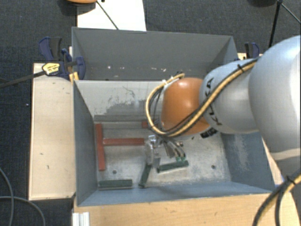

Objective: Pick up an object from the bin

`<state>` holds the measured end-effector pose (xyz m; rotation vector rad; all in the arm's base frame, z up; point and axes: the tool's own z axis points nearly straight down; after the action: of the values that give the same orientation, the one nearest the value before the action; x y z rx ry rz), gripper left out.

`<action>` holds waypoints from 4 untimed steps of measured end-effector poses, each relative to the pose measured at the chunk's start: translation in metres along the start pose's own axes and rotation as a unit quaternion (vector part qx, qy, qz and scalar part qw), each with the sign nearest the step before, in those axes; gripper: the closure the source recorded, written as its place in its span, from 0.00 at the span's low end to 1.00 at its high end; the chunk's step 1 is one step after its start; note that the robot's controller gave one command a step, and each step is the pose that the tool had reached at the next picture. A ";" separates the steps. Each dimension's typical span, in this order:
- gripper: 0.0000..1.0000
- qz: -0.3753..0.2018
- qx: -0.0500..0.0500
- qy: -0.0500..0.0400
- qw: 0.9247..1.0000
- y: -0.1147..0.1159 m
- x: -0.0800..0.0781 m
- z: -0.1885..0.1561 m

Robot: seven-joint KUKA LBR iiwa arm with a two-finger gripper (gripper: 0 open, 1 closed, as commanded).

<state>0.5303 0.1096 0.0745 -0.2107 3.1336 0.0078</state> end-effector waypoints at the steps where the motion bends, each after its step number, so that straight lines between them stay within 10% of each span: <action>1: 0.00 -0.002 0.002 -0.001 1.000 -0.043 -0.044 -0.001; 2: 0.00 -0.002 0.002 -0.001 1.000 -0.043 -0.044 -0.001; 3: 0.00 0.020 0.002 0.000 1.000 -0.010 -0.002 -0.016; 4: 1.00 0.068 0.002 0.000 0.998 -0.025 0.032 0.004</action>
Offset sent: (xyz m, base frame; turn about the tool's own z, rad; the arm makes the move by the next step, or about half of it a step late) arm 0.0000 0.0000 0.0000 0.0000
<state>0.5021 0.0810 0.0703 0.0030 3.1407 0.0013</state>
